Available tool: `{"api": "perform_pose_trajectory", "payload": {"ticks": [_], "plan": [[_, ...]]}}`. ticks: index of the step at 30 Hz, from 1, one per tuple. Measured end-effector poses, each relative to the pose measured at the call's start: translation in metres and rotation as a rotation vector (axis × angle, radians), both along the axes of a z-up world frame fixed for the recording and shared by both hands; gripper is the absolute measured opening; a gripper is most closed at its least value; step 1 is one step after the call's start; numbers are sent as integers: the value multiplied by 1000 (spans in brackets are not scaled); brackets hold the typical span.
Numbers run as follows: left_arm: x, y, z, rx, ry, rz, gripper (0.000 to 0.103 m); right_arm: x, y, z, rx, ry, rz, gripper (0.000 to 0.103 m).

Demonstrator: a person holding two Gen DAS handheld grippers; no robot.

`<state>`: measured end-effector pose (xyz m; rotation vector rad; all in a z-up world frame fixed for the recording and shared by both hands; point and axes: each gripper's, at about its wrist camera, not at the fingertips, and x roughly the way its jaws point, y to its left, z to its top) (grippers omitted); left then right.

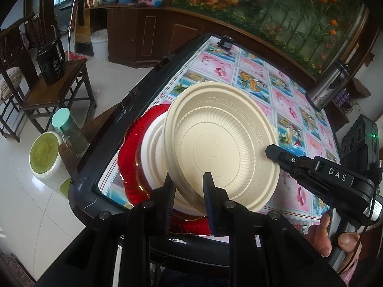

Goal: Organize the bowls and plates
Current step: 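Lower the beige bowl onto the top of the stack with both grippers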

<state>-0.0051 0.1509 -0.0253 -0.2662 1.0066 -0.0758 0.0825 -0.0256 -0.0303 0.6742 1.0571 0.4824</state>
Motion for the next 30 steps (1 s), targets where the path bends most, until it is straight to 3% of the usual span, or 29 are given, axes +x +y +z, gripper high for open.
{"api": "perform_pose_trajectory", "payload": {"ticks": [11, 12, 14, 17, 18, 21, 23, 30], "plan": [[8, 12, -22, 22, 74, 24, 26, 7, 23, -8, -83, 5, 28, 9], [7, 12, -21, 34, 72, 29, 29, 7, 26, -9, -103, 9, 41, 10], [6, 13, -17, 85, 62, 51, 48, 7, 27, -10, -112, 9, 48, 11], [0, 19, -11, 143, 36, 91, 57, 5, 23, -4, -163, -17, 44, 25], [-2, 20, -9, 157, 25, 101, 57, 4, 20, -1, -170, -36, 33, 31], [-11, 22, -1, 225, -34, 131, 58, 0, 2, 7, -99, -84, 20, 32], [-16, 17, 6, 292, -92, 153, 64, -7, -11, 13, -93, -135, -14, 32], [-36, 5, 30, 316, -276, 217, 74, -41, -14, 35, -171, -340, 10, 32]]}}
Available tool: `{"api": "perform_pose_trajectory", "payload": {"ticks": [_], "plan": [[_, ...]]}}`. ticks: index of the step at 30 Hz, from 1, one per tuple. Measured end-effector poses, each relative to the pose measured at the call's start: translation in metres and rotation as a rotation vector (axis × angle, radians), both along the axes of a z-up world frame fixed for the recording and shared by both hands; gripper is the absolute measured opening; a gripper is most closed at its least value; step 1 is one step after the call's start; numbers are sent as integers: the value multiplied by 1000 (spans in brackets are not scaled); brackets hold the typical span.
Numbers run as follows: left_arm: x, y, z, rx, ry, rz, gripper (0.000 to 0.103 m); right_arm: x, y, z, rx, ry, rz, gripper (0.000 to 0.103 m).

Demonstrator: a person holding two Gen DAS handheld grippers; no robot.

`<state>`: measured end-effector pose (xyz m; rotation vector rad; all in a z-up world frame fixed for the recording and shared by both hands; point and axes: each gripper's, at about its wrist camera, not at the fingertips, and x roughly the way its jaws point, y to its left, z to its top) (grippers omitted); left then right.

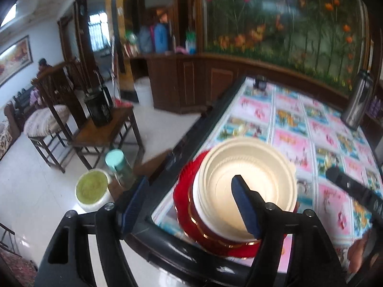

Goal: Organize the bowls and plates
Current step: 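Lower the beige bowl onto the top of the stack with both grippers, then open both grippers to release the beige bowl on the stack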

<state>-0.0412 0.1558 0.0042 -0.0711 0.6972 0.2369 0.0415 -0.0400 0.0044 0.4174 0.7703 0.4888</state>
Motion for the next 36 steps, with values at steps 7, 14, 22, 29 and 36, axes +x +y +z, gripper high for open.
{"api": "perform_pose_trajectory", "payload": {"ticks": [7, 14, 22, 29, 36], "plan": [[-18, -4, 20, 62, -156, 117, 85, -35, 10, 24, -31, -174, 82, 32], [-33, -14, 24, 115, -233, 138, 103, -42, 18, 19, -35, -163, 111, 32], [-27, -22, 18, 74, -163, 80, 103, -44, 19, 17, -16, -142, 120, 32], [-28, -26, 14, 56, -135, 60, 103, -41, 22, 13, 0, -111, 127, 32], [-27, -27, 12, 49, -119, 55, 103, -38, 21, 12, 18, -95, 123, 32]]}}
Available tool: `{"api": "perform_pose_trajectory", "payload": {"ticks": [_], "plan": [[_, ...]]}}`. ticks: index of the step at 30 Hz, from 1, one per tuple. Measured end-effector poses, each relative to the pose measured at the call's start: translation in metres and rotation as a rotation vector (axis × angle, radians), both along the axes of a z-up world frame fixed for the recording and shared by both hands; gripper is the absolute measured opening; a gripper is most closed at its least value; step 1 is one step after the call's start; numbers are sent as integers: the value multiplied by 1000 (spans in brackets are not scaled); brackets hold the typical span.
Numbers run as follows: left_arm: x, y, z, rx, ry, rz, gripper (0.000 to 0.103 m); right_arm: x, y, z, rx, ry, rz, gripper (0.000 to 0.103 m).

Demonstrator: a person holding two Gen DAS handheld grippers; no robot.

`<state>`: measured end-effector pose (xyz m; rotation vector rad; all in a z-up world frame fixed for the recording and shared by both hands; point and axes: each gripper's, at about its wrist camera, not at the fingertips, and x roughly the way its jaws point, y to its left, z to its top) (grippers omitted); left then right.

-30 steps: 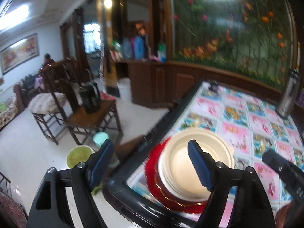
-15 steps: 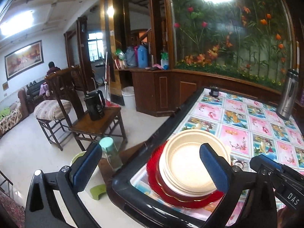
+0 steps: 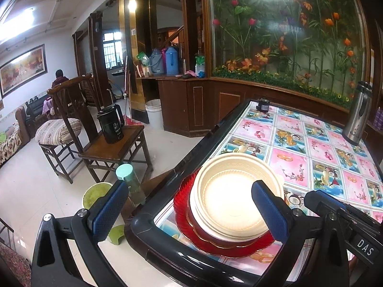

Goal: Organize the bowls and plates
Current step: 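Open both grippers to release the beige bowl on the stack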

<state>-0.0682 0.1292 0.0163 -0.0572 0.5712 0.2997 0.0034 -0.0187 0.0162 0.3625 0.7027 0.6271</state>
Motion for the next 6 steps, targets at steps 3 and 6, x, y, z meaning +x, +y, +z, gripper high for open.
{"api": "perform_pose_trajectory", "payload": {"ticks": [3, 6], "plan": [[0, 0, -1, 7, -2, 2, 103, 0, 0, 0, 0, 0, 0, 32], [1, -1, -2, 9, 3, 4, 103, 0, 0, 0, 0, -1, 0, 32]]}}
